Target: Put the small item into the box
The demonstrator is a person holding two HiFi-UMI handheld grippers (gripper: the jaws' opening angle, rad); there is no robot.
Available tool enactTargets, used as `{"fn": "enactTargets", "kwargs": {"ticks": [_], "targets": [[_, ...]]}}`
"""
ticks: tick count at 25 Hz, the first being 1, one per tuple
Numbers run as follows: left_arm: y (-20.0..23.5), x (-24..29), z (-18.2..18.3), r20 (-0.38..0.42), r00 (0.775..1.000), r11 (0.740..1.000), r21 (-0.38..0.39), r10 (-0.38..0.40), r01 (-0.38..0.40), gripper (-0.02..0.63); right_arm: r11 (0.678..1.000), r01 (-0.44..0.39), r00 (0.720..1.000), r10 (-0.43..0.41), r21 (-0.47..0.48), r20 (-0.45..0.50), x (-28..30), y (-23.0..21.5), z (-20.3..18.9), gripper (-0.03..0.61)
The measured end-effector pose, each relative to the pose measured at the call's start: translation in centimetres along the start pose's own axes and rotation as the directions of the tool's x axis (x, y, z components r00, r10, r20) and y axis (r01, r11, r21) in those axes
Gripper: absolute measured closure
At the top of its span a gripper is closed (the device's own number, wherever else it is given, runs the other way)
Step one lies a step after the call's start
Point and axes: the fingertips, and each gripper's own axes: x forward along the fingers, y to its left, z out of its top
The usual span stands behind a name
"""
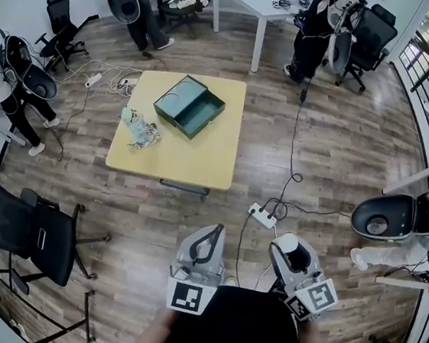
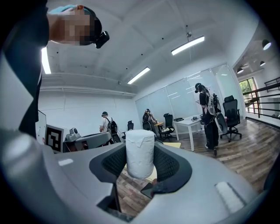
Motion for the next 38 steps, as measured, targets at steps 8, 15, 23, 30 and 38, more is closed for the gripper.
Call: {"fn": "enactTargets", "kwargs": {"ticks": [8, 15, 23, 30, 38], "targets": [[7.0, 5.4, 1.1, 0.058, 0.998, 0.997, 0.063, -0.038, 0.035, 0.612, 1.0, 0.029, 0.999, -0.03, 0.008, 0.018, 8.0, -1.8, 2.1, 0.394], [13.5, 7.6, 1.8, 0.092, 0.996, 0.997, 0.079, -0.021, 0.013, 0.612, 1.0, 0.028, 0.999, -0.028, -0.011, 0.022, 14.4, -1.3, 3.0, 0.394], [17.3, 7.9, 0.9, 0.084, 0.996, 0.999, 0.029, 0.033, -0.035, 0.612, 0.999, 0.017, 1.0, -0.017, -0.031, -0.001, 17.5, -1.1, 3.3, 0.394], [18.8, 9.7, 1.6, 0.068, 0.996, 0.997, 0.045, 0.065, -0.069, 0.612, 1.0, 0.012, 1.0, -0.012, 0.003, -0.016, 20.2, -4.3, 4.7, 0.394], [22.7, 11.5, 0.9, 0.068, 0.981, 0.979, 0.076, 0.184, -0.189, 0.612, 0.989, -0.137, 0.989, 0.134, -0.047, -0.058, 26.7, -5.2, 5.4, 0.394]]}}
